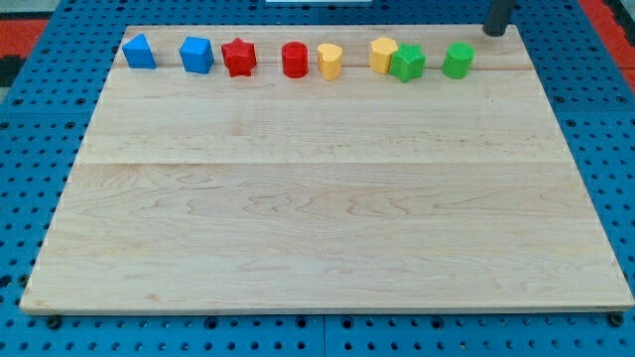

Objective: Separate the yellow hexagon from the green star

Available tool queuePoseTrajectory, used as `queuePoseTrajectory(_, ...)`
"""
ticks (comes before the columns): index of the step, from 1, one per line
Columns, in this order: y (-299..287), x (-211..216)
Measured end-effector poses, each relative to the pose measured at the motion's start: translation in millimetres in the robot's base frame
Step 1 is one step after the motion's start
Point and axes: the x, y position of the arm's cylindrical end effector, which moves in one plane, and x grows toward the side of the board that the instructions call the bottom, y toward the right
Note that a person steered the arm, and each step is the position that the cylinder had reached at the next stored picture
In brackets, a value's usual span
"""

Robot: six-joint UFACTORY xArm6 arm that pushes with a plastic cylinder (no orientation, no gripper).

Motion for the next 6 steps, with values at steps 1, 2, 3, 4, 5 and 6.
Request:
queuePoseTrajectory(1, -36, 6)
queuePoseTrajectory(2, -91, 11)
queuePoseTrajectory(3, -132, 22)
queuePoseTrajectory(4, -155, 23)
queuePoseTrajectory(5, -153, 4)
queuePoseTrajectory(6, -165, 11)
